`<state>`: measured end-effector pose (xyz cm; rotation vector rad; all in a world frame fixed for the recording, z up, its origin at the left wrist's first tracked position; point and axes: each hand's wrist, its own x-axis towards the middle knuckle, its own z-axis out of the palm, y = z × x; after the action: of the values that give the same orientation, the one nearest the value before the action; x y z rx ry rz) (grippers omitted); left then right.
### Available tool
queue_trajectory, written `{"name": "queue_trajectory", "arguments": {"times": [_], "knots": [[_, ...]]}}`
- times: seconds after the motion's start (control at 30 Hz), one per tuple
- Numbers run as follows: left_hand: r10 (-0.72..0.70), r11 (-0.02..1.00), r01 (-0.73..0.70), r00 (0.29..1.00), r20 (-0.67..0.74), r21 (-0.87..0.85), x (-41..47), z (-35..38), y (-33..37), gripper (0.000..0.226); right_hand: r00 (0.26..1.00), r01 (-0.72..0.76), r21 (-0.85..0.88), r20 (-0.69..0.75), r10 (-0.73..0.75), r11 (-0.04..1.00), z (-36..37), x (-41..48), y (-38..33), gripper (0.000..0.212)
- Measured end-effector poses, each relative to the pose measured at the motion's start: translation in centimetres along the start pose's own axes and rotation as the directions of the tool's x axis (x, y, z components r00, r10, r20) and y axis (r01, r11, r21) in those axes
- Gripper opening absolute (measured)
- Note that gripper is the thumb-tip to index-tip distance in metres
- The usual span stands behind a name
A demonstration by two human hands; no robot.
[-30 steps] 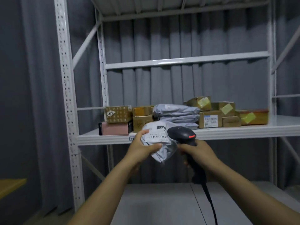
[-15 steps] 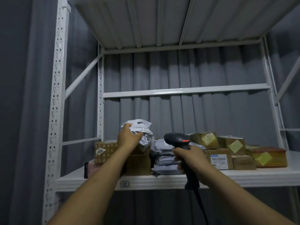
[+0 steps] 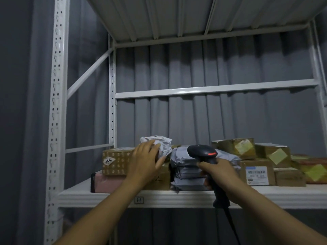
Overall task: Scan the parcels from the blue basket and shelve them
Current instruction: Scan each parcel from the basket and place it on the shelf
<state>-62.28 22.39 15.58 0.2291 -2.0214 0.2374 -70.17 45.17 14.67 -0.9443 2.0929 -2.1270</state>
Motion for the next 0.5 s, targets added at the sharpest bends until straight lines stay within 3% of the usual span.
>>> {"name": "queue_trajectory", "arguments": {"times": [0.1,0.2,0.5], "knots": [[0.024,0.977,-0.048,0.993,0.114,0.206,-0.3,0.5,-0.1,0.07,1.0,-0.001,-0.004,-0.001,0.001,1.0,0.7,0.3,0.4,0.015],[-0.077,0.982,0.033,0.968,0.237,0.185,1.4,1.1,-0.6,0.083,1.0,0.013,-0.014,0.006,-0.012,1.0,1.3,0.5,0.6,0.015],[-0.151,0.983,0.088,0.887,0.436,0.162,5.6,4.0,-1.3,0.093,1.0,-0.011,-0.055,0.025,0.013,0.998,1.2,0.6,0.8,0.018]]}}
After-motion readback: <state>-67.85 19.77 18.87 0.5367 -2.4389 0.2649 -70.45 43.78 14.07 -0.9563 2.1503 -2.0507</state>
